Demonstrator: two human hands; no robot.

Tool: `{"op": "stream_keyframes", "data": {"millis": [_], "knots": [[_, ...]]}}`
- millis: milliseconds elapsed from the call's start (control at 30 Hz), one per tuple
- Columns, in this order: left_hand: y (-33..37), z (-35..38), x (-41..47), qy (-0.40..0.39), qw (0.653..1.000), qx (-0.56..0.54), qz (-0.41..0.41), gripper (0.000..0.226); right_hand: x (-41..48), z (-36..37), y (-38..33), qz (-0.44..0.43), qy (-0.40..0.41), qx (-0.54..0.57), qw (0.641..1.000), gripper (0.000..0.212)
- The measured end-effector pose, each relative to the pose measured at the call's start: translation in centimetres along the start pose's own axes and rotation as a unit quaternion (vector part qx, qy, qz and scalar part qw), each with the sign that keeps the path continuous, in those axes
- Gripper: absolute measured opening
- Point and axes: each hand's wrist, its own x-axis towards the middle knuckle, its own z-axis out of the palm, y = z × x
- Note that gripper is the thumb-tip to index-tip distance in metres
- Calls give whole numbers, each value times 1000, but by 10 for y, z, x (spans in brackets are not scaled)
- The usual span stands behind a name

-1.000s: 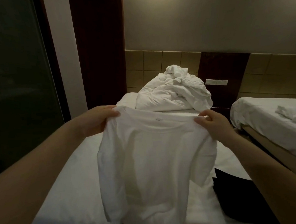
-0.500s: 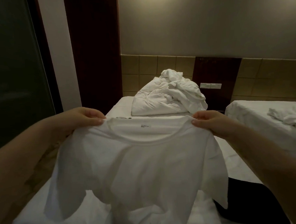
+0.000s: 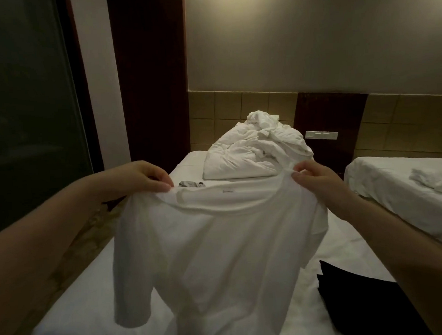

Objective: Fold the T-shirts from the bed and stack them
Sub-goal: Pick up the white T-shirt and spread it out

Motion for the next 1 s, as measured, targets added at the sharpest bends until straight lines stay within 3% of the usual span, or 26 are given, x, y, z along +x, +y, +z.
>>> {"op": "stream_keyframes", "data": {"millis": [167,367,500,667,833,933,1000], "knots": [[3,8,6,46,997,63,1,11,-9,1,-6,103,-69,188,974,20],[7,14,7,123,992,-1,26,7,-18,-4,3,103,-127,15,986,21],[5,19,6,141,986,-88,17,11,-20,-2,6,89,-123,31,988,22],[8,28,15,147,986,-74,5,17,-16,1,6,77,-78,99,989,24],[14,17,14,95,978,-181,38,20,-7,-4,-2,77,-47,143,986,20],[11,10,10,-7,995,-93,22,17,-3,-9,-2,54,-46,-24,997,22],[6,13,10,-70,997,6,-9,17,-5,-10,0,60,-115,-179,975,29]]}}
